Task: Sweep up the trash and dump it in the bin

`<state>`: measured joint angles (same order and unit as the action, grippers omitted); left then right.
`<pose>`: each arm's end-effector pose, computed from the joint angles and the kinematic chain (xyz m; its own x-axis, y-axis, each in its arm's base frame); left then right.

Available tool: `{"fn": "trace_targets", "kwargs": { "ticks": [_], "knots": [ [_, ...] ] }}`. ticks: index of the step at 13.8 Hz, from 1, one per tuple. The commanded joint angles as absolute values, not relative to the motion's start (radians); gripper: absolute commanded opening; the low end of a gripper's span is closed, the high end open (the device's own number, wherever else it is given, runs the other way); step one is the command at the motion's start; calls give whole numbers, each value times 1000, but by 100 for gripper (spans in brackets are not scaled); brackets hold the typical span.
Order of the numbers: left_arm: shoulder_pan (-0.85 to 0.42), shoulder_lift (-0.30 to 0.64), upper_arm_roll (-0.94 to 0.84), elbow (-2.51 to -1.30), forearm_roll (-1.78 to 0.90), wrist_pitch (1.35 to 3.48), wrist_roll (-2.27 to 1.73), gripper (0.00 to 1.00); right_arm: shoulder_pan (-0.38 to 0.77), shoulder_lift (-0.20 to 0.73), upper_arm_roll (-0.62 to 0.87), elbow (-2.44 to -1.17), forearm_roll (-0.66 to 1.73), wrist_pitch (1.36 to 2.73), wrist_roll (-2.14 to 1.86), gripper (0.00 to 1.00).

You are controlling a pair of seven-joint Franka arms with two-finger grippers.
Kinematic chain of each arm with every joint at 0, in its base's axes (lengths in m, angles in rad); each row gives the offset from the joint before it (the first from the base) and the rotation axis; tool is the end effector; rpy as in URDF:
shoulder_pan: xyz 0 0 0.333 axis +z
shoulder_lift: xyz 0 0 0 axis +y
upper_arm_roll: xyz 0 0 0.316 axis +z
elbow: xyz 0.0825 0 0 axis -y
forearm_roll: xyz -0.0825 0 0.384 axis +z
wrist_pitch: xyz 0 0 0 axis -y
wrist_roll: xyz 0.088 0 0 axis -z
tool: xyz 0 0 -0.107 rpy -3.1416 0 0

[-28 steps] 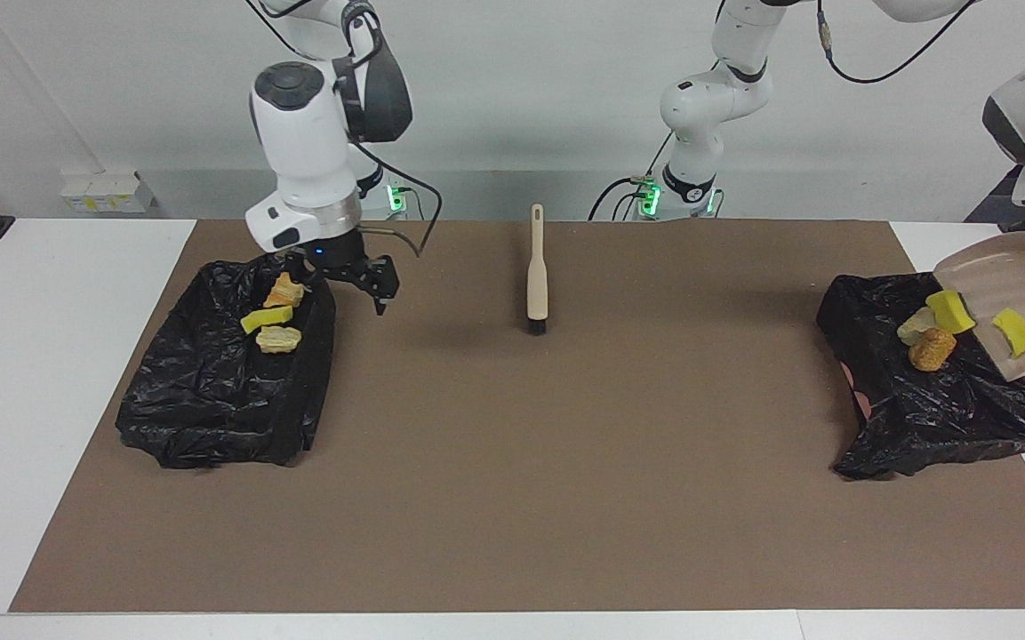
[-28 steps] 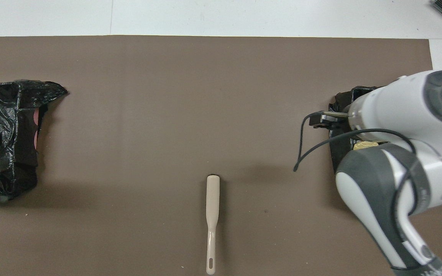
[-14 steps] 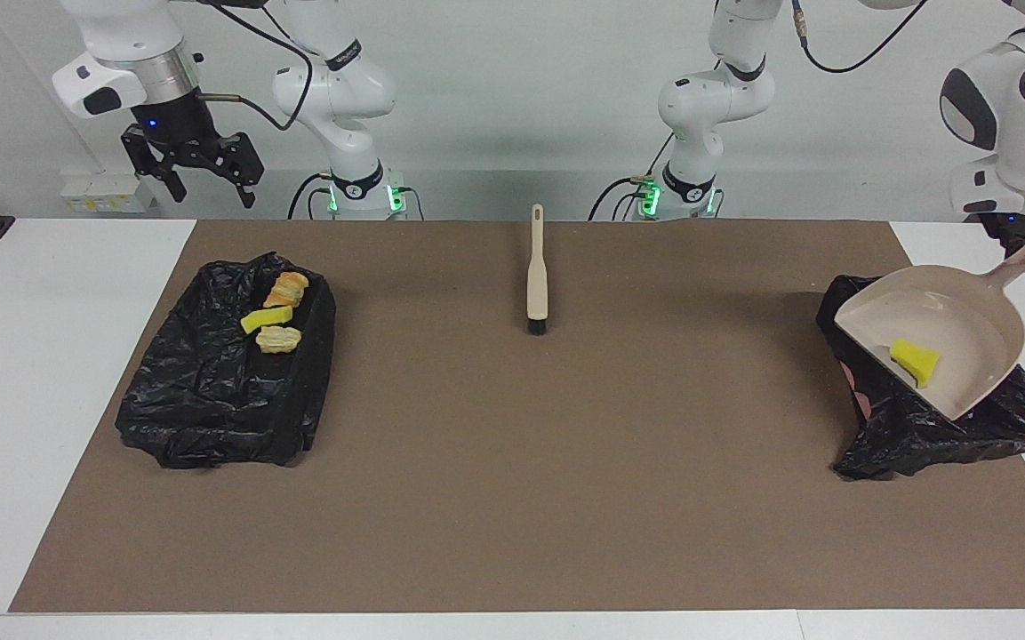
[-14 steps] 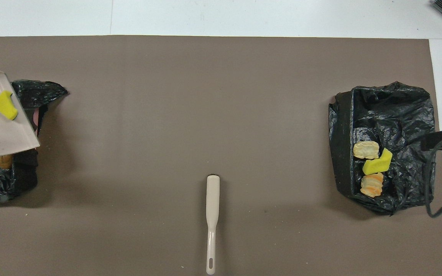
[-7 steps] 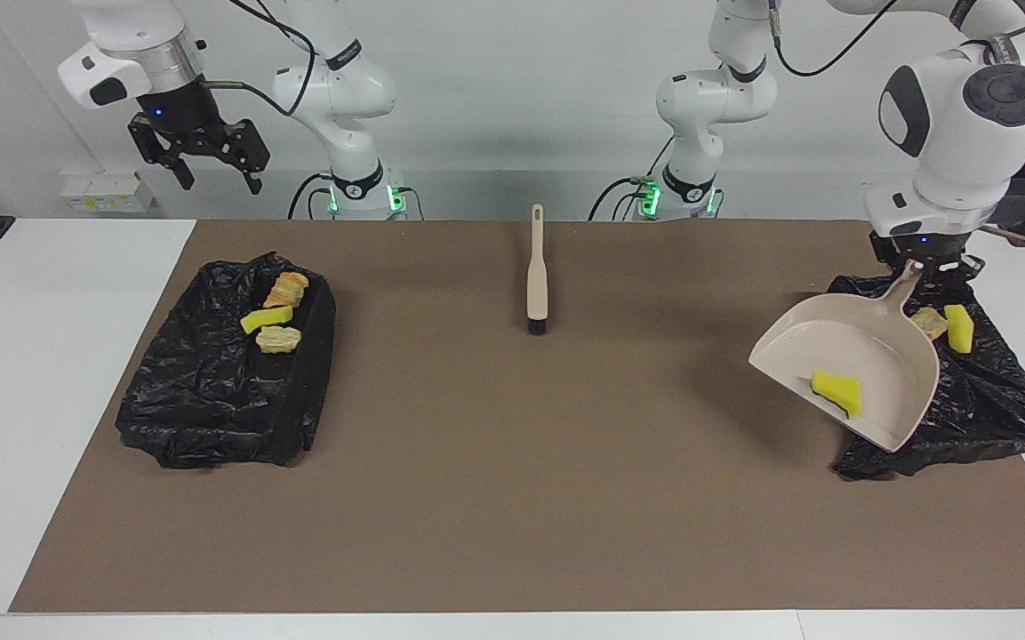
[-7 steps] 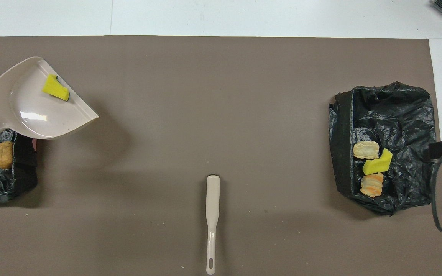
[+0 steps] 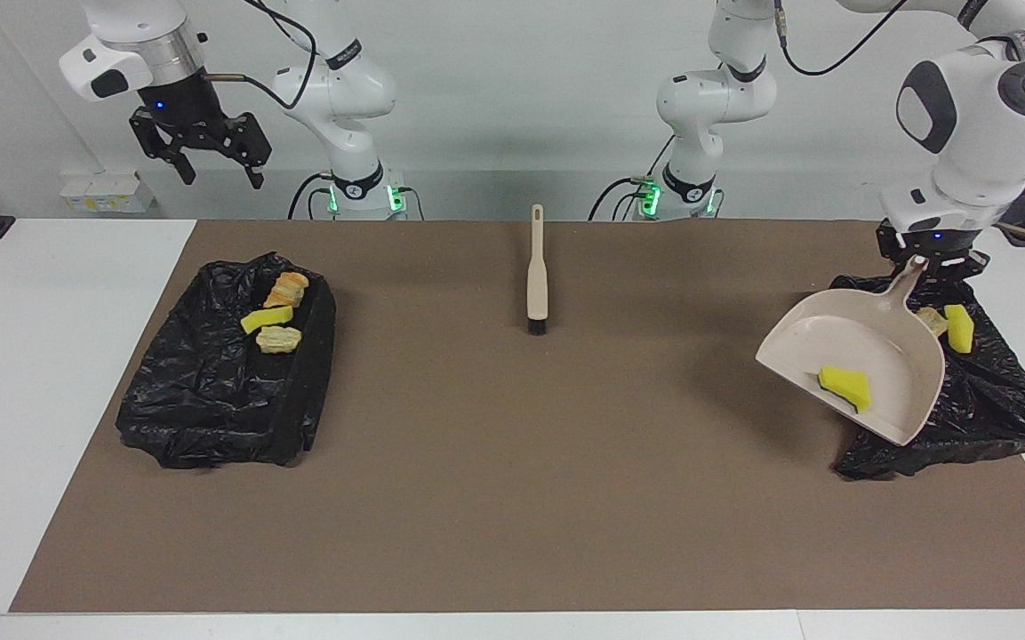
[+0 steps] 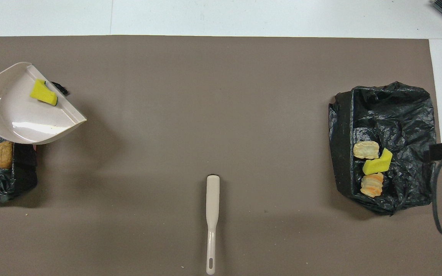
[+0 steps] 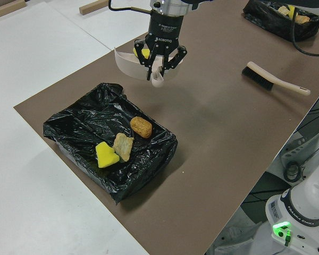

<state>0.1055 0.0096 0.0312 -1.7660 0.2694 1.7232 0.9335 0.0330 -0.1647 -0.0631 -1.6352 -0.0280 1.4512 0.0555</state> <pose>0.5527 0.1008 0.5427 0.6538 -0.7163 -0.2440 -0.7524 -0.6497 -0.1088 0.4890 -0.0211 0.6699 0.9960 -0.0878 -0.0186 -0.0874 -0.9960 0.0186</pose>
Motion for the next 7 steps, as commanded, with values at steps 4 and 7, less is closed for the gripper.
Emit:
{"fn": "trace_targets", "kwargs": {
  "ticks": [4, 7],
  "knots": [
    [329, -5, 40, -1769, 313, 1856, 1374, 0, 26, -170, -61, -1635, -11, 1442, 38, 100],
    [341, 37, 40, -1691, 530, 1865, 1502, 0, 26, -170, -61, -1637, -11, 1440, 38, 100]
  ]
}}
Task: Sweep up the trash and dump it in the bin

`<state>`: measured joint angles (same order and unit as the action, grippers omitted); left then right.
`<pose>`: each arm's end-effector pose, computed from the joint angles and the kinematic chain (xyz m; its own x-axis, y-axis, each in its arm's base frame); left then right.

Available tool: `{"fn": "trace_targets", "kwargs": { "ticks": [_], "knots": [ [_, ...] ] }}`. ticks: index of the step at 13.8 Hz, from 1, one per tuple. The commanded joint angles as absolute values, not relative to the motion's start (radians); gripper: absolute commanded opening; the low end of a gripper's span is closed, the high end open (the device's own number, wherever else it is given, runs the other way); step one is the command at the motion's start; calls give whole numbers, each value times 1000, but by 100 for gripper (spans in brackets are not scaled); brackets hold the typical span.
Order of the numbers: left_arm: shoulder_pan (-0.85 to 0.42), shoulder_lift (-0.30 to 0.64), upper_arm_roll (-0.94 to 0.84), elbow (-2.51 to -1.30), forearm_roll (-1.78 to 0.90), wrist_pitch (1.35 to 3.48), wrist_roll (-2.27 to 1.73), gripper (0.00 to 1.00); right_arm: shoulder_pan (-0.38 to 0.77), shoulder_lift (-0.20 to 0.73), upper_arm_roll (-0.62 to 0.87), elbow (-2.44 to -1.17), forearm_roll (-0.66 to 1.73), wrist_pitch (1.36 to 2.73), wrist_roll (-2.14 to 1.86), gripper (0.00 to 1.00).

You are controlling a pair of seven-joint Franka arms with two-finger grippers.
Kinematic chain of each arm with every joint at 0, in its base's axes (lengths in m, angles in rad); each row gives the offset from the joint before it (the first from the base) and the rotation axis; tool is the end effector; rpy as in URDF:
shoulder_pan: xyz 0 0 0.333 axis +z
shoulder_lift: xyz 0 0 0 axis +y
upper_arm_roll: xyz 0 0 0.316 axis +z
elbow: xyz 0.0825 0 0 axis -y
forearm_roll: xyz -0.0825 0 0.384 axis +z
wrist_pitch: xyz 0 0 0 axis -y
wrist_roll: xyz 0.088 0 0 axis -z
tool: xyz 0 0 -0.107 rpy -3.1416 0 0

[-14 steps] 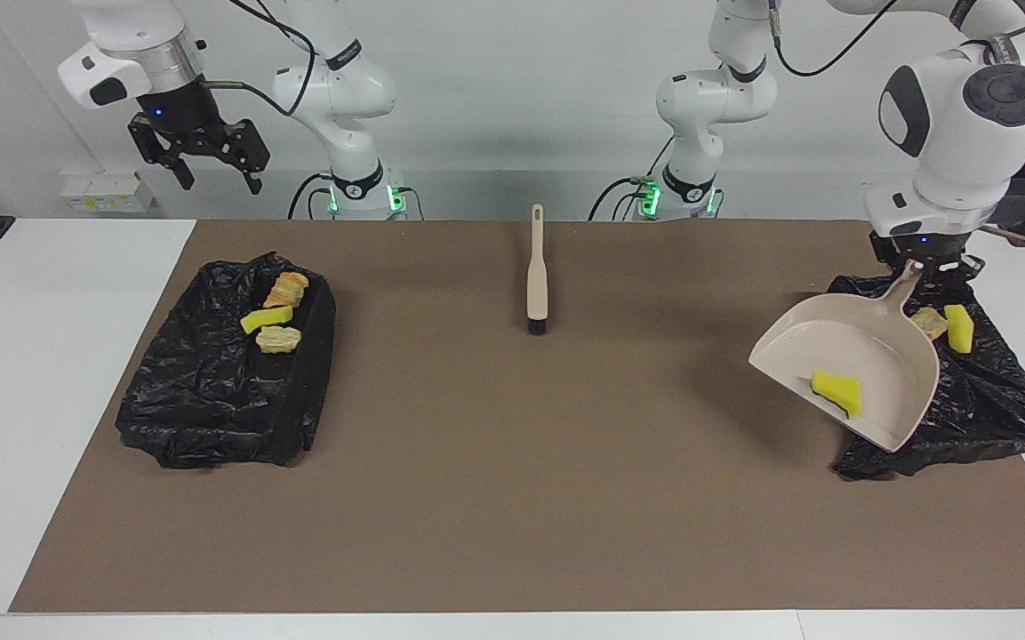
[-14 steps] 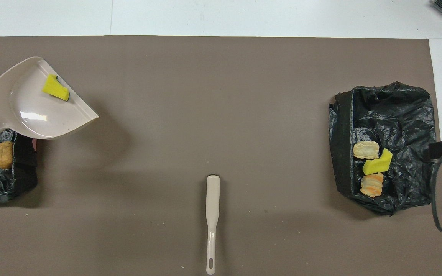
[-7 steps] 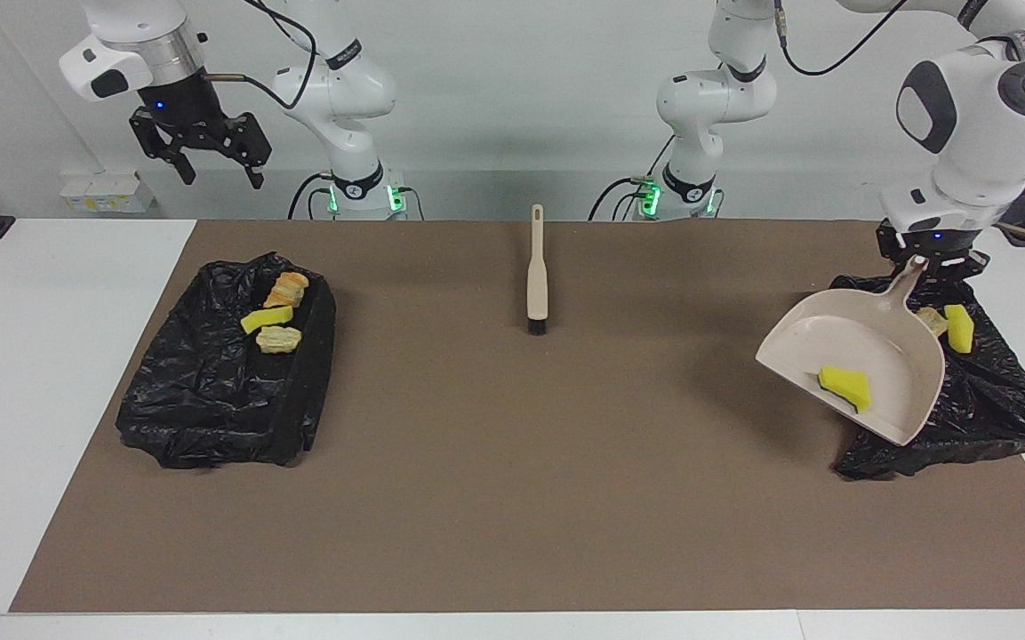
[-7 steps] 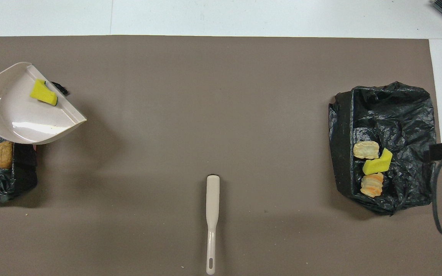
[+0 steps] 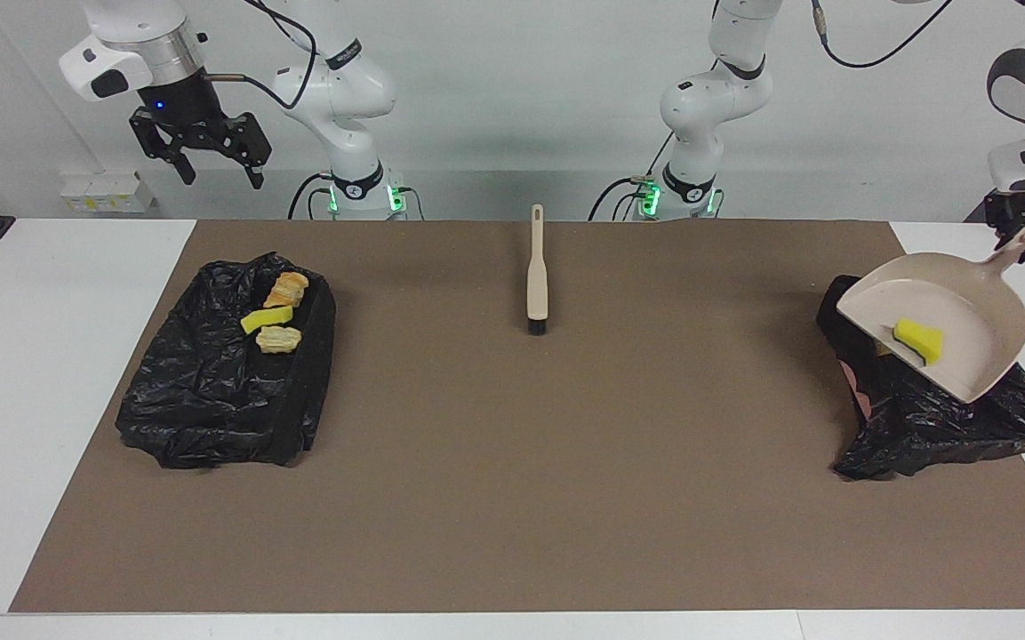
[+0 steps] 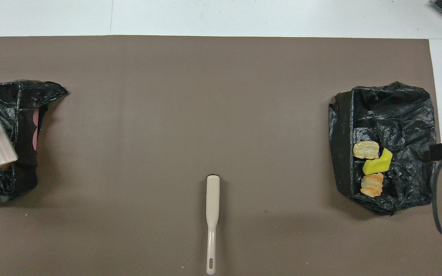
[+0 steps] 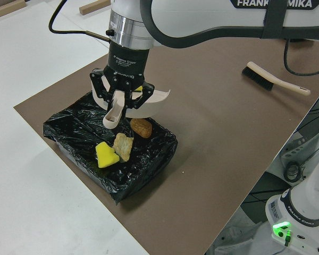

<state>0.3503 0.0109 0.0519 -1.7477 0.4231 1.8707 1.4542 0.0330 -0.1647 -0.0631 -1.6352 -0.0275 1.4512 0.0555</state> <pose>0.5208 0.2554 0.5676 0.3957 -0.8309 -0.3911 -0.9176 -0.3746 -0.1326 0.4890 -0.0210 0.6699 0.9960 -0.0877 -0.0186 -0.0874 -0.9960 0.0181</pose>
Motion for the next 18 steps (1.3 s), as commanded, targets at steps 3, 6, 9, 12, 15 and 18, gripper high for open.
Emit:
{"fn": "trace_targets", "kwargs": {
  "ticks": [3, 6, 9, 12, 15, 18],
  "knots": [
    [312, 40, 29, -1686, 763, 1858, 1500, 0, 26, -170, -61, -1635, -11, 1440, 37, 100],
    [267, 31, 29, -1698, 917, 1847, 1494, 0, 26, -170, -61, -1635, -11, 1440, 38, 100],
    [200, 28, 28, -1710, 1078, 1798, 1493, 0, 26, -172, -61, -1635, -11, 1440, 38, 100],
    [157, 26, 28, -1710, 1147, 1758, 1490, 0, 26, -170, -61, -1635, -11, 1442, 37, 100],
    [137, 29, 26, -1706, 1235, 1766, 1488, 0, 26, -172, -61, -1635, -11, 1440, 38, 100],
    [129, 26, 22, -1710, 1207, 1758, 1429, 0, 26, -172, -61, -1635, -11, 1440, 38, 100]
  ]
}}
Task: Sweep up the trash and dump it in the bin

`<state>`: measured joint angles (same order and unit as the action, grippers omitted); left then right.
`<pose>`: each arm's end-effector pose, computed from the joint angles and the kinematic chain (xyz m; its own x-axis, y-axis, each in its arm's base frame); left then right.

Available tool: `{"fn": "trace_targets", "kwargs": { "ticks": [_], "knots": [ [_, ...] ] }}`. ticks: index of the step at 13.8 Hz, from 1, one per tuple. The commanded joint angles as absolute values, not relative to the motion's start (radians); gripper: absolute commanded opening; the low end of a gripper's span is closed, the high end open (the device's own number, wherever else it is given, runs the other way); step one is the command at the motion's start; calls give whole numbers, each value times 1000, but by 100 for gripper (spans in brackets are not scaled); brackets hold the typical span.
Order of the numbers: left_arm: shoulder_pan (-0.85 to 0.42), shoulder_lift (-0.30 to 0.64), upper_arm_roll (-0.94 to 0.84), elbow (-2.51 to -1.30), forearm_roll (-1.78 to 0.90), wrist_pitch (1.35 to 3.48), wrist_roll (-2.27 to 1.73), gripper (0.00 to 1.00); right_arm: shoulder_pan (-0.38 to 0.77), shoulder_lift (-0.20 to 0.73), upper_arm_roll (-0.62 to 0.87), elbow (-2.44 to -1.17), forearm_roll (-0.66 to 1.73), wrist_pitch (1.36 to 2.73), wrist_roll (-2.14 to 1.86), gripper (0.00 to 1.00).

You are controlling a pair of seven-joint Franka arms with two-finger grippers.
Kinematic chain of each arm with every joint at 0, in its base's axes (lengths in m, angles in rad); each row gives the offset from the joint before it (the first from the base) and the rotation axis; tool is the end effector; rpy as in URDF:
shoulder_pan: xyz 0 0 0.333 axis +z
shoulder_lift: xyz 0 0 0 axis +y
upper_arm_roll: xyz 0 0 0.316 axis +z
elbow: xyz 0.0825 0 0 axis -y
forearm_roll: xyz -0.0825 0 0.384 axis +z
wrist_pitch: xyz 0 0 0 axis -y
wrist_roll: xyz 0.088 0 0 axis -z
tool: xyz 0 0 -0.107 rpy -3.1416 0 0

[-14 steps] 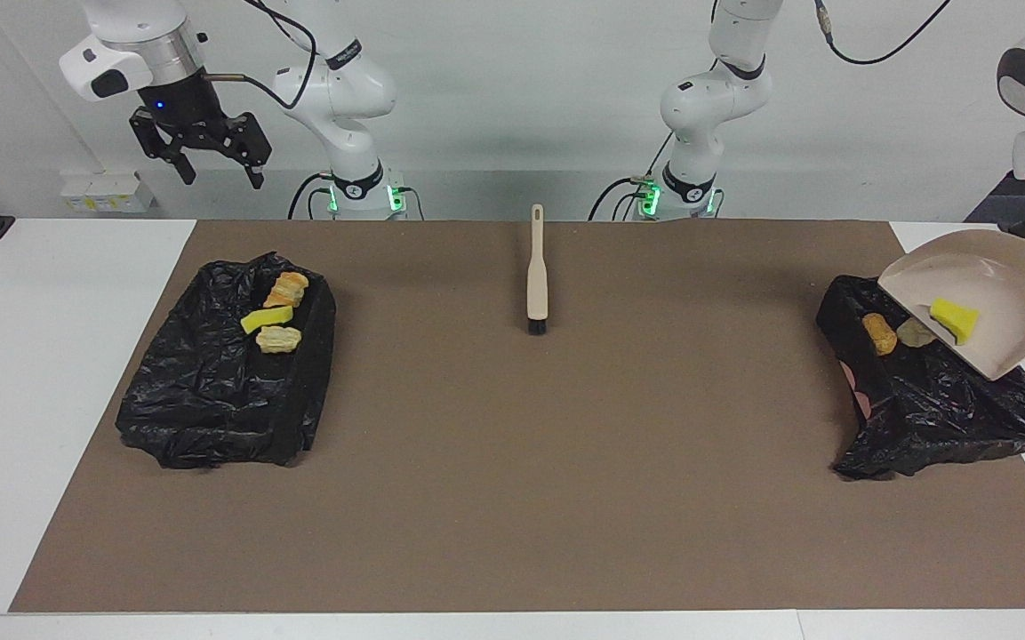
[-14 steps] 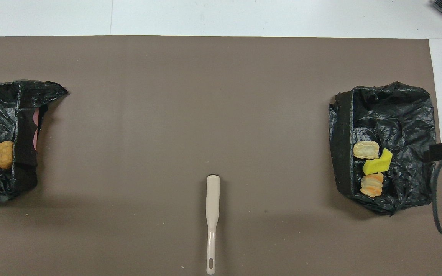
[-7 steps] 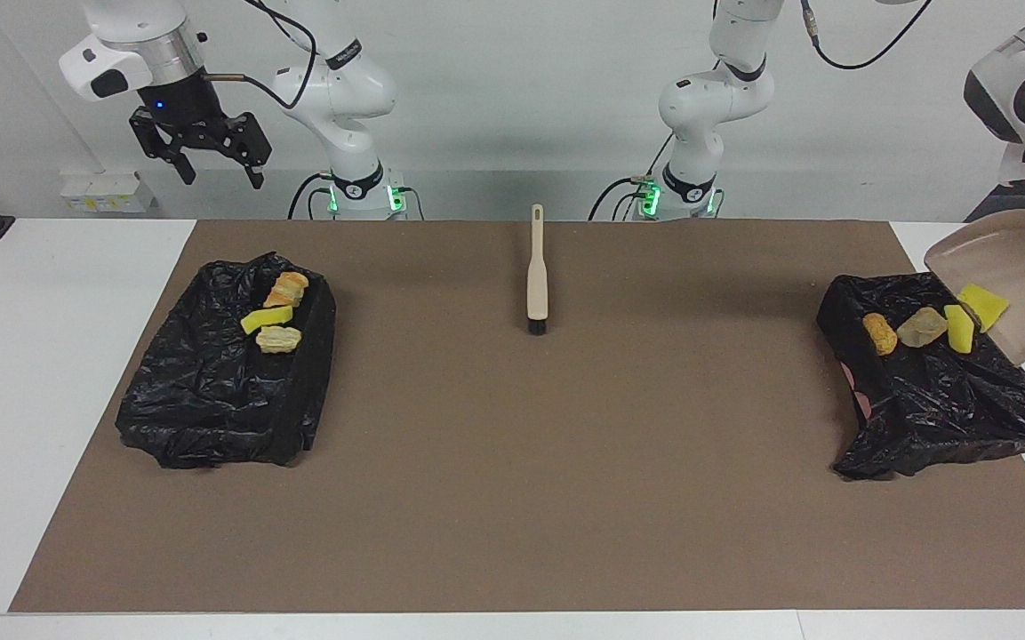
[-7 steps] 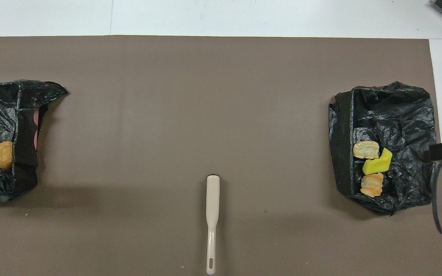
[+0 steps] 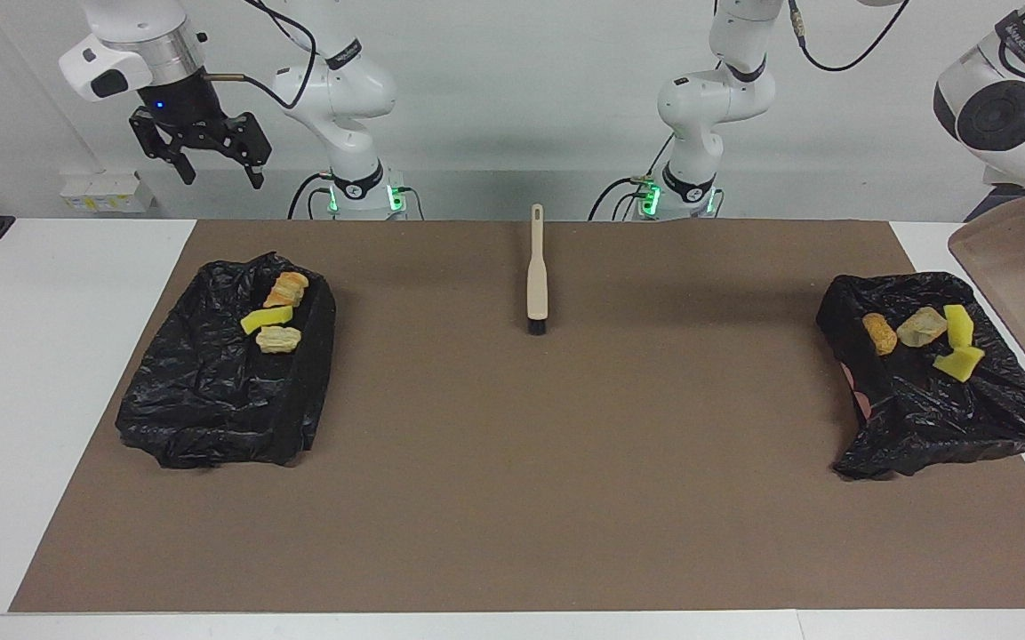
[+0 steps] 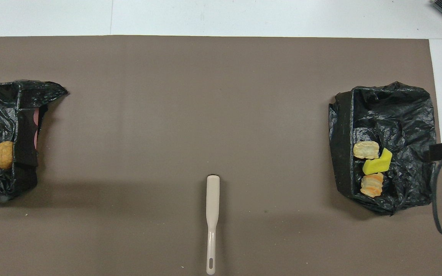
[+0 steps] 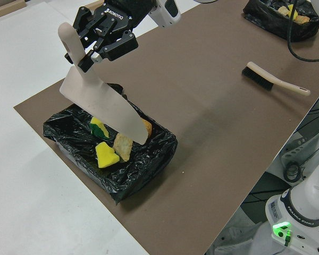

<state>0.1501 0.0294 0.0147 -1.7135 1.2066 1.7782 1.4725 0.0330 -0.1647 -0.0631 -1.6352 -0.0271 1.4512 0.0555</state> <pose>0.5643 0.1757 0.6131 -0.0014 -0.3783 -0.9257 -1.0000 -0.0076 0.0046 0.4890 -0.0210 0.6699 0.9960 -0.0877 -0.0187 -0.0873 -0.9960 0.0177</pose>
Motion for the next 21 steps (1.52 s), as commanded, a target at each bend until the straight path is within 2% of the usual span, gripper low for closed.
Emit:
{"fn": "trace_targets", "kwargs": {
  "ticks": [1, 9, 13, 17, 21],
  "knots": [
    [97, 23, 18, -1715, 1148, 1728, 1332, 0, 26, -170, -61, -1635, -11, 1440, 38, 100],
    [-37, 21, 17, -1712, 499, 1624, 682, 0, 26, -170, -61, -1635, -11, 1440, 38, 100],
    [-109, 18, 11, -1712, 307, 1624, 387, 0, 26, -170, -61, -1635, -11, 1440, 38, 100],
    [-302, 55, 11, -1712, 195, 1678, 43, 0, 26, -170, -61, -1635, -11, 1440, 38, 100],
    [-406, 71, 11, -1710, 32, 1776, -164, 0, 26, -172, -61, -1635, -11, 1440, 38, 100]
  ]
}}
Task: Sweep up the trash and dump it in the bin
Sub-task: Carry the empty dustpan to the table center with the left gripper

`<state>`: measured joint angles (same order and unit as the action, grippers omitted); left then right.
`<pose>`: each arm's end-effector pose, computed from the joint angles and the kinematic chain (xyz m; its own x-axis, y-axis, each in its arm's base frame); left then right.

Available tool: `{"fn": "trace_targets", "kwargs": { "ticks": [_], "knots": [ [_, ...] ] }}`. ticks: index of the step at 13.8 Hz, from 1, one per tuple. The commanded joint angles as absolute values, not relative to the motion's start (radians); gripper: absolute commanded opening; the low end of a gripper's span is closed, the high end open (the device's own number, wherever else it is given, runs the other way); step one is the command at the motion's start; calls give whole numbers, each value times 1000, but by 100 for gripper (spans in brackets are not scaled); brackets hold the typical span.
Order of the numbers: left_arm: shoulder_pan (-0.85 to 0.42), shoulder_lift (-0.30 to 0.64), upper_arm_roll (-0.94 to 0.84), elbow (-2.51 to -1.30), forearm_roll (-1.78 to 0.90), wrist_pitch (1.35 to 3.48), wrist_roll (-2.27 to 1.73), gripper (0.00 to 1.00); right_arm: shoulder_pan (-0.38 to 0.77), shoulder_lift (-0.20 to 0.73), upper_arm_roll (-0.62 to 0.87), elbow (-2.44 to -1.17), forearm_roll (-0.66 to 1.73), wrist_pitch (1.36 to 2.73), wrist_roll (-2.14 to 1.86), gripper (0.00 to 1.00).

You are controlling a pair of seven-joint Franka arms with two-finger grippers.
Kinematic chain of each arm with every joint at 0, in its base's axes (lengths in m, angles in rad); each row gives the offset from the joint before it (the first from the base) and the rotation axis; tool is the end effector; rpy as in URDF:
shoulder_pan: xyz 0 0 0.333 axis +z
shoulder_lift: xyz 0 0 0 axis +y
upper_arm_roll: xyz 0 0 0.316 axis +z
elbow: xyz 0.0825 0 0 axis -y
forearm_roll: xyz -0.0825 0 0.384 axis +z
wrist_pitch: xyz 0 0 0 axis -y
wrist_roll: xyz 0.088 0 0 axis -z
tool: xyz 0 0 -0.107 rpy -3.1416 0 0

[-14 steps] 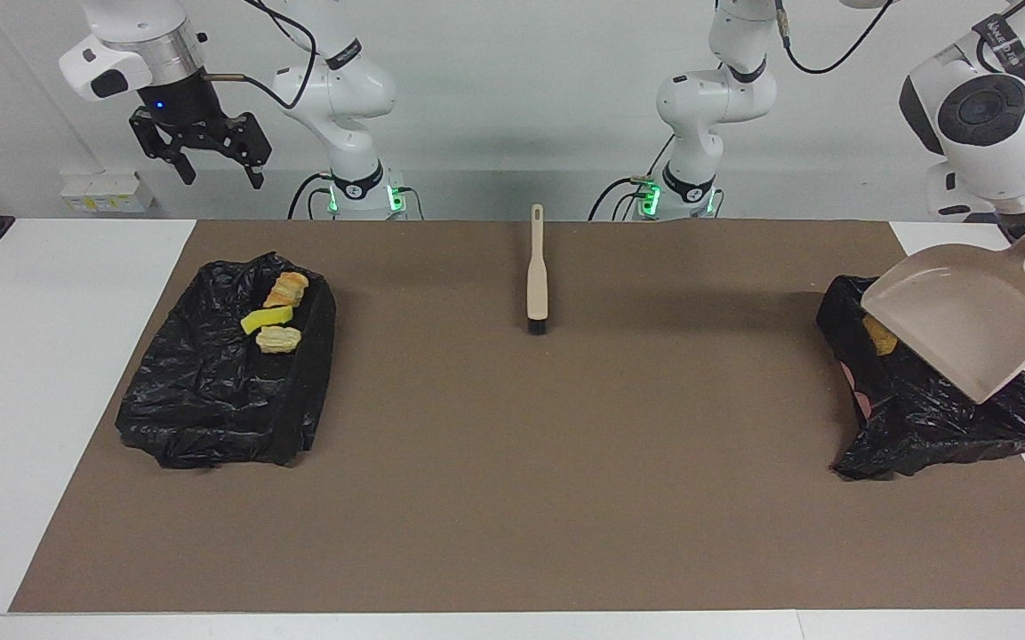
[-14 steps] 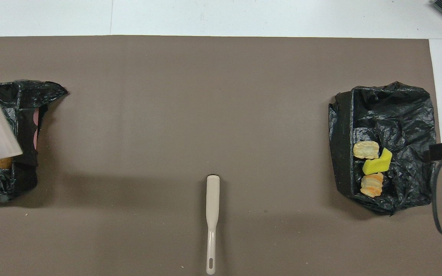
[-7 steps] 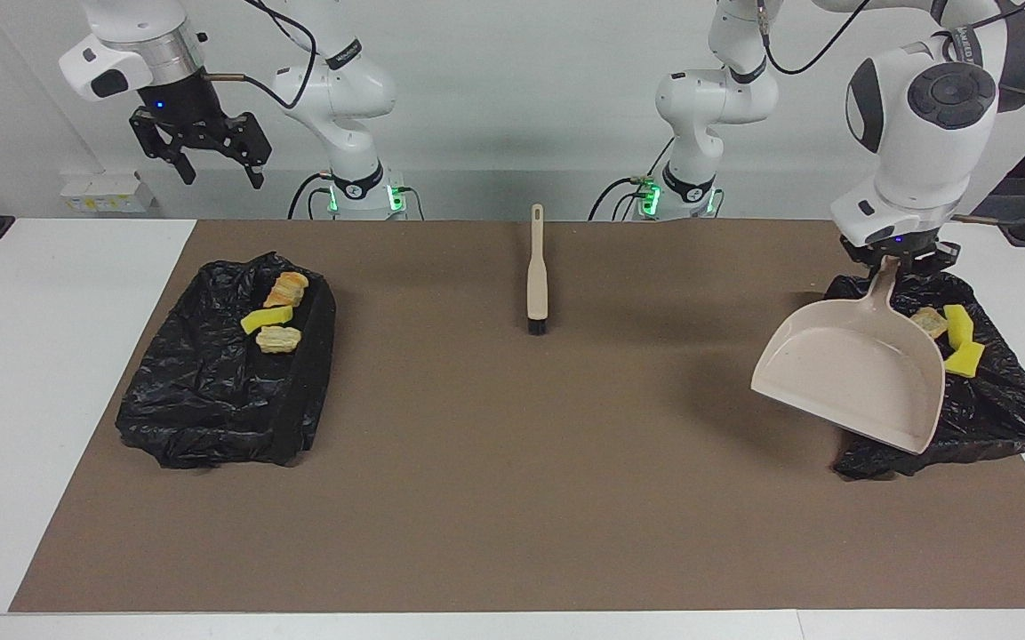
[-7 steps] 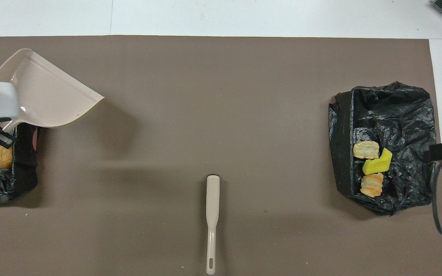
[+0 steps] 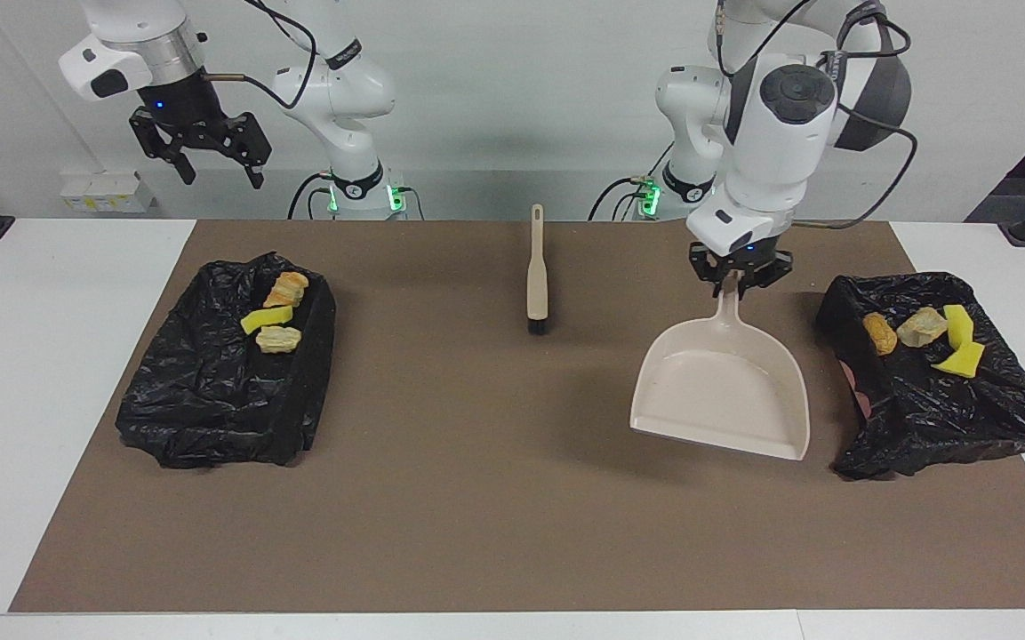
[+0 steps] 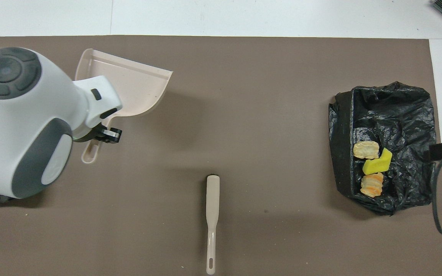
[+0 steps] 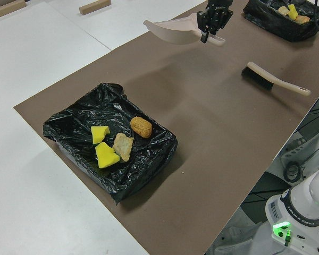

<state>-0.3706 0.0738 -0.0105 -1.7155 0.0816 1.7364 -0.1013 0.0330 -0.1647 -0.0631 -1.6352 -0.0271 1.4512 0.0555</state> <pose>0.5418 -0.2089 0.5281 0.9563 -0.2890 -0.0452 -0.2919 -0.9528 -0.0838 0.4890 -0.0210 0.6699 0.9960 -0.0877 -0.0187 -0.0873 -0.9960 0.0177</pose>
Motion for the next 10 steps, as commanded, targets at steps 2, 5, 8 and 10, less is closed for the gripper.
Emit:
{"fn": "trace_targets", "kwargs": {
  "ticks": [2, 5, 8, 10],
  "knots": [
    [-448, 74, 11, -1703, -11, 1807, -212, 0, 26, -170, -61, -1635, -11, 1440, 38, 100],
    [-495, 118, 11, -1674, -66, 1887, -358, 0, 26, -170, -61, -1635, -11, 1440, 38, 100],
    [-553, 220, 11, -1654, -68, 1926, -388, 0, 26, -170, -61, -1635, -11, 1440, 38, 100],
    [-575, 294, 11, -1634, -67, 2014, -451, 0, 26, -170, -61, -1635, -11, 1440, 38, 100]
  ]
}}
